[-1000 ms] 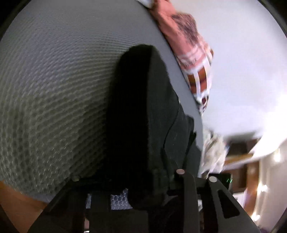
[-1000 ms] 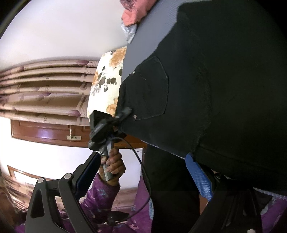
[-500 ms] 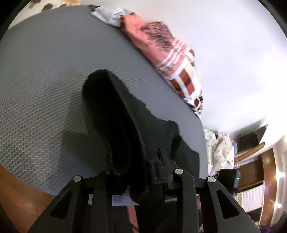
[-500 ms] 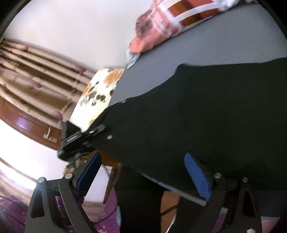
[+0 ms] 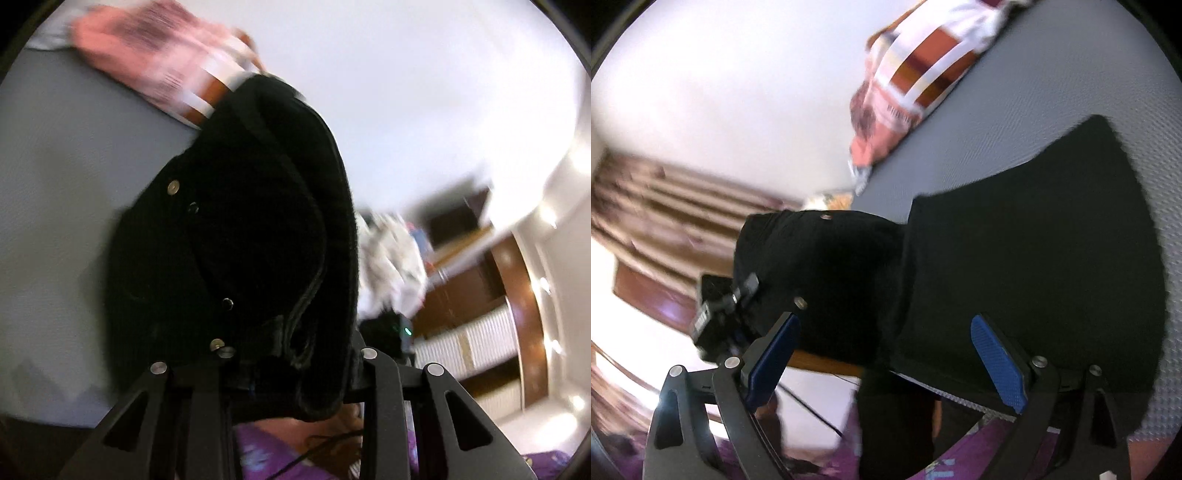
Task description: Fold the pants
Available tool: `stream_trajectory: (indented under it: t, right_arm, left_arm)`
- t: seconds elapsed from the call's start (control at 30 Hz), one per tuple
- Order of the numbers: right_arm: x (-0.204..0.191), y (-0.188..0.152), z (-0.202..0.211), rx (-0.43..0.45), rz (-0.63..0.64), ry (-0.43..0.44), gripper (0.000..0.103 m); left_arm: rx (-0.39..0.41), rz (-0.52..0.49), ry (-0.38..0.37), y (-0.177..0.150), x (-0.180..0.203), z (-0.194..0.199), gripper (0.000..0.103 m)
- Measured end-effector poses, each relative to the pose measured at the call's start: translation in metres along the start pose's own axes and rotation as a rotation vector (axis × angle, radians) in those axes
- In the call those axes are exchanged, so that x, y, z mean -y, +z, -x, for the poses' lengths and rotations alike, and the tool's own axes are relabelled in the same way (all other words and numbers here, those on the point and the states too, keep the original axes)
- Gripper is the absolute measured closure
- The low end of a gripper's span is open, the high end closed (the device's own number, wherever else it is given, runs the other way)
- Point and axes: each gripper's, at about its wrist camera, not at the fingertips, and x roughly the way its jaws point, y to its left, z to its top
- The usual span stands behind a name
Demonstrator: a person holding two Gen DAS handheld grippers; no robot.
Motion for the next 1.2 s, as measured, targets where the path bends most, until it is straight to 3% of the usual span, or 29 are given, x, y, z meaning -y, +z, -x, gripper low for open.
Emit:
stream_trajectory:
  t: [0.1,0.23,0.33,0.4,0.47,0.57,0.6,0.63,0.77,0.9,0.97,1.03,1.07,1.13,1.2]
  right_arm:
    - [0.026,0.005,0.027,0.063,-0.099,0.07,0.009]
    - [0.053,0.005,0.05,0.126,-0.195,0.146,0.009]
    - [0.066,0.004,0.055,0.142,-0.233,0.184,0.008]
    - [0.075,0.006,0.055,0.137,-0.26,0.216,0.008]
    - [0.08,0.007,0.051,0.133,-0.277,0.229,0.008]
    - [0.088,0.009,0.046,0.124,-0.307,0.252,0.008]
    - [0.09,0.009,0.044,0.12,-0.318,0.254,0.008]
    - [0.091,0.01,0.044,0.117,-0.319,0.262,0.008]
    - [0.097,0.011,0.054,0.103,-0.331,0.274,0.007]
    - [0.086,0.022,0.052,0.05,-0.25,0.202,0.007]
    - [0.075,0.028,0.047,0.01,-0.188,0.115,0.013]
    - [0.061,0.033,0.038,-0.043,-0.104,-0.01,0.038]
    - [0.054,0.035,0.034,-0.065,-0.062,-0.067,0.061]
    - [0.042,0.038,0.028,-0.102,0.015,-0.171,0.084]
    - [0.029,0.044,0.025,-0.108,0.035,-0.164,0.084]
  left_arm:
    - [-0.11,-0.094,-0.033,-0.01,0.024,-0.073,0.073]
    - [-0.268,-0.181,-0.037,-0.032,0.024,-0.159,0.073]
    - [-0.357,-0.219,0.012,-0.049,0.016,-0.188,0.073]
    - [-0.355,-0.272,0.036,-0.052,0.024,-0.191,0.071]
    - [-0.38,-0.314,0.062,-0.052,0.036,-0.194,0.059]
    - [-0.406,-0.365,0.063,-0.055,0.062,-0.197,0.035]
    - [-0.407,-0.384,0.082,-0.054,0.069,-0.2,0.021]
    - [-0.407,-0.406,0.1,-0.052,0.078,-0.203,0.018]
    - [-0.37,-0.508,0.074,-0.048,0.108,-0.189,0.018]
    - [-0.266,-0.456,0.108,-0.031,0.09,-0.141,0.017]
    - [-0.222,-0.378,0.14,-0.024,0.061,-0.109,0.017]
    - [-0.188,-0.32,0.179,-0.02,0.037,-0.091,0.017]
    - [-0.17,-0.286,0.22,-0.02,0.021,-0.083,0.017]
    - [-0.152,-0.227,0.282,-0.021,-0.004,-0.069,0.017]
    - [-0.134,-0.158,0.319,-0.025,-0.029,-0.053,0.017]
